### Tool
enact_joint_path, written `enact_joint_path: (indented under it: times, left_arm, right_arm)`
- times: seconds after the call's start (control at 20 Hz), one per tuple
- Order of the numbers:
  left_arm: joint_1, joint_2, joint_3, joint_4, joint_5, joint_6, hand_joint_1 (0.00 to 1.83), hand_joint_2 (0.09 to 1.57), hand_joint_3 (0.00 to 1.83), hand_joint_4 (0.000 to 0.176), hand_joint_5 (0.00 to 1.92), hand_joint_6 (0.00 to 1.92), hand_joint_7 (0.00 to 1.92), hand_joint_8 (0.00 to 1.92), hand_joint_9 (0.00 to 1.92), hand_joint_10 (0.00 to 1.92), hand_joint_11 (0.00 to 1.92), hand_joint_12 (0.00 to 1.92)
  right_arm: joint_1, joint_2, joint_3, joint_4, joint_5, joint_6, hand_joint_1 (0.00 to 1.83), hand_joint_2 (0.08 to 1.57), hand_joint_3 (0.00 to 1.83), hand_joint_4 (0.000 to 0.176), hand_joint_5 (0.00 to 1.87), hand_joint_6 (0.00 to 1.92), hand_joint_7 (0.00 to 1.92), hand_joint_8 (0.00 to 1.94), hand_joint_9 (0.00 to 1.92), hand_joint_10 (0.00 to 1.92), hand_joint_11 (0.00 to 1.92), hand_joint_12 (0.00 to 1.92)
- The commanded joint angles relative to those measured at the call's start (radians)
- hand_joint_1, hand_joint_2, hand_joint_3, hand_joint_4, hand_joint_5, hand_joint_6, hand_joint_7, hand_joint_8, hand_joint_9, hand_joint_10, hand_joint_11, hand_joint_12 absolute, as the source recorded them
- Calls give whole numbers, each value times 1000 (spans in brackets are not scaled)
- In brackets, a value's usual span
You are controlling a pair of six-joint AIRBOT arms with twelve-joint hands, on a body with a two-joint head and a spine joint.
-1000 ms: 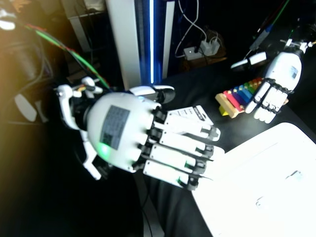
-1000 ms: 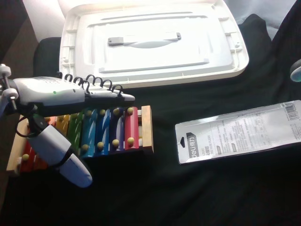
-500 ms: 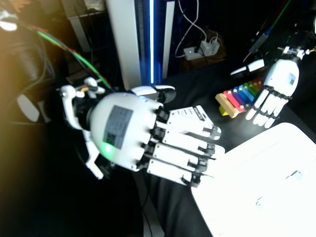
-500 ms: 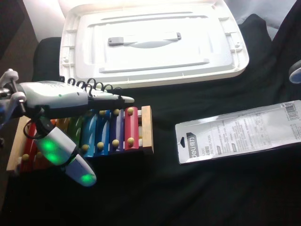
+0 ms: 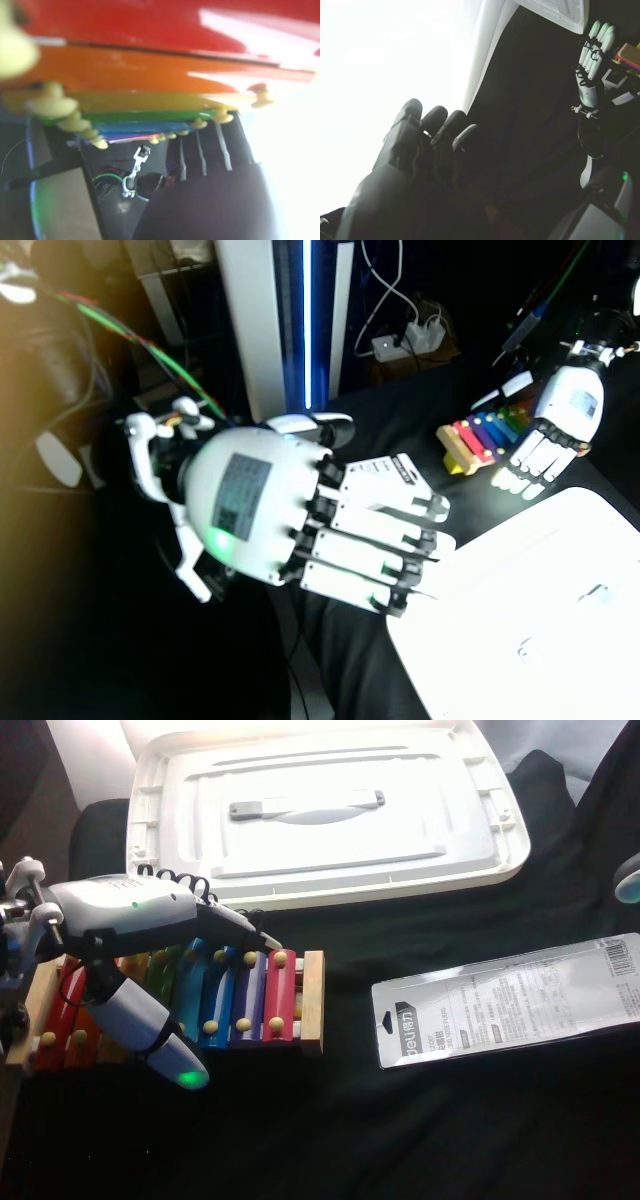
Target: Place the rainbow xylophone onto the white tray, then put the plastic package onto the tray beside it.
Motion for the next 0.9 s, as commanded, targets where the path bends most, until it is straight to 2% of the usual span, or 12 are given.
enact_joint_path:
  times: [0.0, 0.05, 0.1, 0.2, 0.3, 0.35, 0.4, 0.45, 0.5, 0.65, 0.85]
  left_arm:
    - [7, -13, -2, 2, -25, -14, 1169, 1208, 1, 19, 761, 1229, 813, 1239, 932, 30, 704, 506]
    - [8, -13, -1, -1, -25, -14, 1169, 1208, 1, 19, 761, 1229, 813, 1239, 932, 30, 704, 506]
    - [8, -13, -1, -8, -25, -8, 1158, 1224, 0, 29, 765, 1278, 777, 1338, 952, 15, 623, 681]
    - [8, -13, -1, -26, -26, 5, 1154, 1229, 0, 29, 751, 1299, 775, 1344, 948, 9, 598, 741]
    - [8, -7, -1, -57, -42, 20, 1158, 1222, 1, 22, 753, 1272, 787, 1351, 897, 0, 513, 786]
    - [8, -2, -1, -66, -50, 22, 1128, 1196, 0, 0, 807, 1226, 678, 720, 879, 9, 496, 805]
    - [8, 2, -2, -73, -59, 23, 1128, 1196, 0, 0, 807, 1226, 678, 720, 879, 9, 496, 805]
    - [6, 10, -4, -81, -74, 23, 1173, 1084, 0, 0, 771, 232, 765, 218, 866, 5, 502, 757]
    - [2, 15, -7, -85, -83, 23, 1167, 1076, 0, 0, 812, 95, 803, 111, 878, 7, 525, 743]
    - [-18, 25, -9, -90, -107, 23, 1115, 1055, 0, 0, 852, 26, 859, 43, 908, 13, 573, 675]
    - [-49, 42, -4, -90, -112, 24, 1175, 1047, 4, 0, 831, 3, 876, 20, 925, 14, 597, 634]
  right_arm:
    - [7, -4, 4, 49, 107, 6, 922, 343, 0, 0, 197, 1222, 185, 940, 0, 1190, 186, 59]
    - [7, -4, 4, 49, 107, 6, 922, 343, 0, 0, 197, 1222, 185, 940, 0, 1190, 186, 59]
    - [7, -4, 4, 49, 107, 6, 908, 342, 0, 0, 197, 1217, 181, 944, 0, 1194, 191, 59]
    - [7, -4, 3, 49, 107, 6, 911, 343, 0, 0, 196, 1214, 182, 945, 0, 1195, 190, 58]
    - [7, -4, 3, 48, 107, 6, 910, 349, 0, 0, 213, 1159, 196, 902, 0, 1189, 191, 47]
    - [7, -4, 3, 47, 107, 6, 900, 341, 0, 0, 204, 1189, 197, 922, 0, 1210, 191, 45]
    - [7, -4, 3, 47, 107, 6, 900, 341, 0, 0, 204, 1189, 197, 922, 0, 1210, 191, 45]
    - [7, -4, 3, 47, 107, 6, 904, 339, 0, 0, 190, 1230, 196, 948, 0, 1199, 191, 44]
    - [7, -5, 3, 47, 107, 6, 921, 354, 6, 0, 200, 1235, 215, 957, 0, 1196, 194, 45]
    - [7, -6, 3, 47, 107, 6, 915, 368, 8, 0, 211, 1209, 230, 936, 0, 1135, 193, 42]
    - [7, -7, 3, 47, 107, 6, 897, 339, 0, 0, 181, 1217, 221, 920, 0, 1032, 194, 42]
